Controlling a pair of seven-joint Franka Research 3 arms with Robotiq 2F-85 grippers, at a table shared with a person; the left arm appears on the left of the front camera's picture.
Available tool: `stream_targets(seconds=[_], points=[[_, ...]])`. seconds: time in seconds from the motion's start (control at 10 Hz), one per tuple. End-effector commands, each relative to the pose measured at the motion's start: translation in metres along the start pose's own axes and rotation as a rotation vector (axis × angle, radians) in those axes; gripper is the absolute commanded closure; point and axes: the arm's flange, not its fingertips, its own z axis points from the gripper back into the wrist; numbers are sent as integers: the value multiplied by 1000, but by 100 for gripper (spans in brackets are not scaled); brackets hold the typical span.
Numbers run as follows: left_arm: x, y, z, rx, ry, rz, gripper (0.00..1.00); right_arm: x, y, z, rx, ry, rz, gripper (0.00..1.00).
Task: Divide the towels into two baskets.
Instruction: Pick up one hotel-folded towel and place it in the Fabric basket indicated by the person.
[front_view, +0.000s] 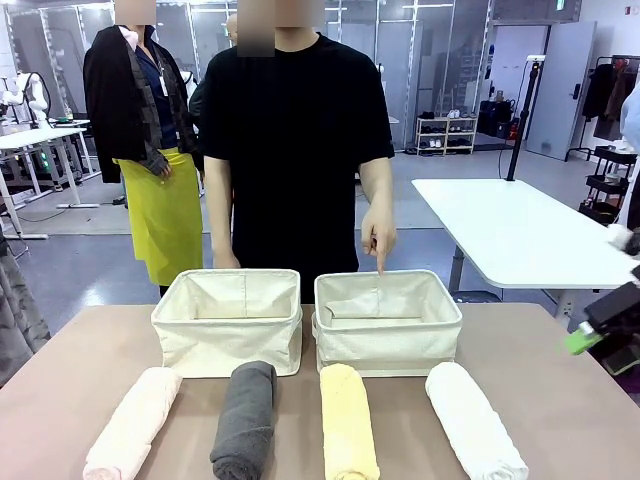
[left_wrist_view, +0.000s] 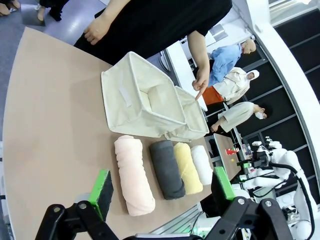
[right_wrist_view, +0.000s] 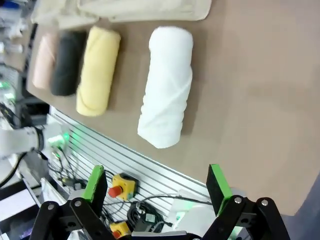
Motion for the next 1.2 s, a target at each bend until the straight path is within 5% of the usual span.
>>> stream_targets(seconds=[0.0,1.1], points=[[1,0,2,-16,-10,-4,0,-3,15,-36,-76,46,14,0],[1,0,2,-16,-10,-4,0,26,46,-167,-380,-64,-66,0]])
